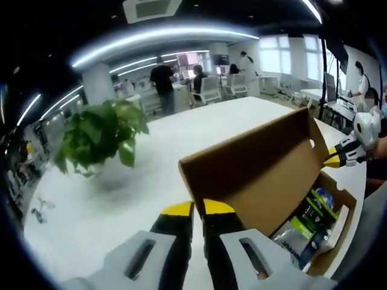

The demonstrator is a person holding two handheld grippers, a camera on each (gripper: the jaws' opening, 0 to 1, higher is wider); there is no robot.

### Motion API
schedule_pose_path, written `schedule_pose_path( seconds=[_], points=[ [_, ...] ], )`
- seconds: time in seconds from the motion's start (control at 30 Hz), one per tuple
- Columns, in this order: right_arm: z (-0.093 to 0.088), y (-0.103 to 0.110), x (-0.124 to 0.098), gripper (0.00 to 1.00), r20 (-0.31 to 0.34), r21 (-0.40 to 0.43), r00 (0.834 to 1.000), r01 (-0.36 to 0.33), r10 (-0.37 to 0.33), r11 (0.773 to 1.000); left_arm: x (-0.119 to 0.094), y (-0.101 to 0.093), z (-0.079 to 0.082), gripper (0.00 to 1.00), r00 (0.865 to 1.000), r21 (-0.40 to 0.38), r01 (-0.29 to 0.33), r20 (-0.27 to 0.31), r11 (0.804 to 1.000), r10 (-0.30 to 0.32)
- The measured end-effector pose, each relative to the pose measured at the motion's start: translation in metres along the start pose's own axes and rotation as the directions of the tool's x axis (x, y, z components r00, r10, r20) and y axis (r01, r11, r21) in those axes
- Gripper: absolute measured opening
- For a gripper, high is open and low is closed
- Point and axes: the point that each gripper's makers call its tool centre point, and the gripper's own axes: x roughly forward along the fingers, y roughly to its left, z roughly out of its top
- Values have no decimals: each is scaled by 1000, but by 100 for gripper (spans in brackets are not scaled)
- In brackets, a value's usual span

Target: Operate the shoe box by opening the lid, removing the specified soft item, and placing it in the target area until the item is outside and the box remains undamaged.

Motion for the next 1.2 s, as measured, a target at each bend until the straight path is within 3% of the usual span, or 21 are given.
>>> schedule_pose_path(
  seconds=[0.3,0.87,1.03,1.2],
  points=[
    [1,-1,2,2,-12,-28,1000,4,-4,1000,6,0,-3,2,1000,-18,-17,-12,1000,16],
    [0,-4,7,2,-38,-18,999,15,-16,1000,-7,-19,-53,2,996,-105,-15,-91,994,6],
    [0,-5,8,2,-48,-29,999,12,-14,999,-6,-22,-64,1,994,-110,-12,-106,994,0],
    [0,-5,10,3,-56,-43,998,11,-13,999,-6,-22,-63,1,994,-120,-14,-108,993,1]
  ],
)
